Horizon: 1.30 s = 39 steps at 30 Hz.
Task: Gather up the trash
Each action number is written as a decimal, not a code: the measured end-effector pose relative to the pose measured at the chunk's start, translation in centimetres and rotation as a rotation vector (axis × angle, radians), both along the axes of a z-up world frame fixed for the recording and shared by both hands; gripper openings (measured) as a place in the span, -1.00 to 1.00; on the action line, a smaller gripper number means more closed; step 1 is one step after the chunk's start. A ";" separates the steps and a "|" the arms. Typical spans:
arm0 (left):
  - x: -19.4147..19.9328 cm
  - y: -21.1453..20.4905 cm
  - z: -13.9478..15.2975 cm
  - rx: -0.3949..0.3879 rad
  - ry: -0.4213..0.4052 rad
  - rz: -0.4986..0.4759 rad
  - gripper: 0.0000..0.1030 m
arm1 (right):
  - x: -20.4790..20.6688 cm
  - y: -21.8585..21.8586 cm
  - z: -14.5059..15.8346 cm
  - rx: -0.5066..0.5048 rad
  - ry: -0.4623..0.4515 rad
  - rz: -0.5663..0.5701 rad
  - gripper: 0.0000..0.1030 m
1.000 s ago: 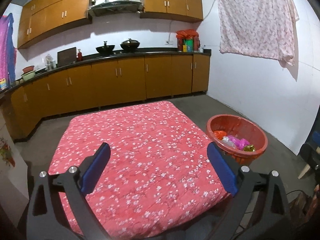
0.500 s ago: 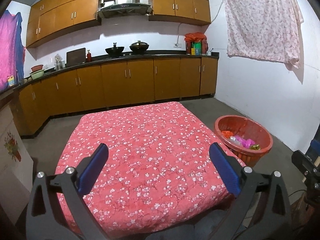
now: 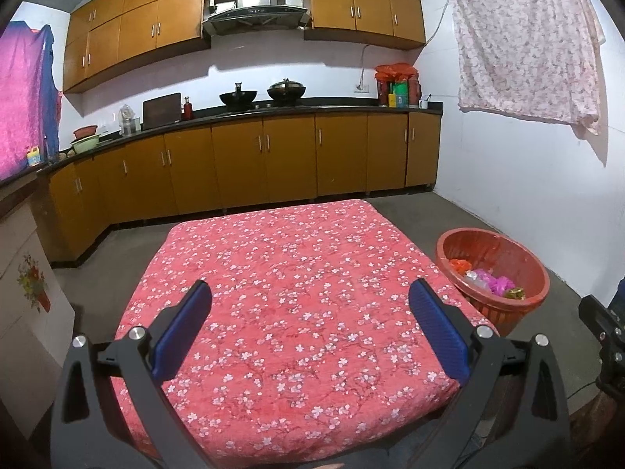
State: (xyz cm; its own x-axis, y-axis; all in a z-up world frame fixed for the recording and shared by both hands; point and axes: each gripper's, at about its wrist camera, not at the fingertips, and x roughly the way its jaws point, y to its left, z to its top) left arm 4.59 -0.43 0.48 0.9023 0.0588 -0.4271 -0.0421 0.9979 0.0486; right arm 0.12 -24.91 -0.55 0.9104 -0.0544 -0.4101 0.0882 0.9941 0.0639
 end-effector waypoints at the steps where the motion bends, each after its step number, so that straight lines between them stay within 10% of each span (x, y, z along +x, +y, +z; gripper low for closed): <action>1: 0.1 -0.1 0.0 0.000 0.000 0.002 0.92 | 0.1 -0.1 0.0 0.000 0.002 -0.004 0.97; 39: 0.8 -0.3 -0.5 0.027 0.007 0.008 0.92 | 0.9 -2.5 -0.1 0.000 0.021 -0.102 0.96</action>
State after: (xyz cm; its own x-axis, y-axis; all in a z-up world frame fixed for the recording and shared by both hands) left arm 5.39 -0.70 -0.05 0.8985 0.0782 -0.4319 -0.0500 0.9958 0.0762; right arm 1.07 -27.40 -0.66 0.8916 -0.1459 -0.4287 0.1898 0.9799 0.0613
